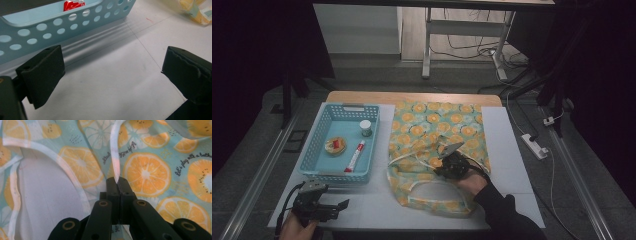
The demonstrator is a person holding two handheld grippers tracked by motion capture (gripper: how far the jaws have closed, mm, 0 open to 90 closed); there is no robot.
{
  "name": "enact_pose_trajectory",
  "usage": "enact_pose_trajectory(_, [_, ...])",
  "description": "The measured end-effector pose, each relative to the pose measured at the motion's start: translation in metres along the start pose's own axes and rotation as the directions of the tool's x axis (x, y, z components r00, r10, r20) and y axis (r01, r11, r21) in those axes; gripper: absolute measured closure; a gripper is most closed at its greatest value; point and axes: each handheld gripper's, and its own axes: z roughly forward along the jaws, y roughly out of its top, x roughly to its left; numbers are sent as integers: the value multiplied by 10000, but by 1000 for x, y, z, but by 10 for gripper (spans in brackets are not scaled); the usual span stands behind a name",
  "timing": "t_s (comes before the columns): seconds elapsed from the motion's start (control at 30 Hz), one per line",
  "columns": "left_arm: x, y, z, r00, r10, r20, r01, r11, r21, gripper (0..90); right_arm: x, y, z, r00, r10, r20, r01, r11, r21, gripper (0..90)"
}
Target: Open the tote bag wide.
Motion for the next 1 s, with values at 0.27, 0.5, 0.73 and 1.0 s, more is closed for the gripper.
enact_pose_trajectory(0.27, [0, 0, 0, 10000, -18, 11, 18, 10000, 16, 50, -9, 4, -10, 9987, 445, -246, -458, 9972, -583, 899])
enact_pose_trajectory(0.5, [0, 0, 0, 10000, -68, 6, 68, 10000, 20, 50, -12, 10, -18, 9978, 575, -317, -603, 9935, -969, 900])
enact_pose_trajectory(0.73, [1, 0, 0, 10000, -93, 27, 93, 10000, 9, 50, -11, 19, -24, 9984, 478, -302, -511, 9914, -1203, 900])
enact_pose_trajectory(1.0, [2, 0, 0, 9998, -211, 37, 211, 9998, 6, 51, -14, 27, -32, 9982, 488, -344, -533, 9881, -1441, 900])
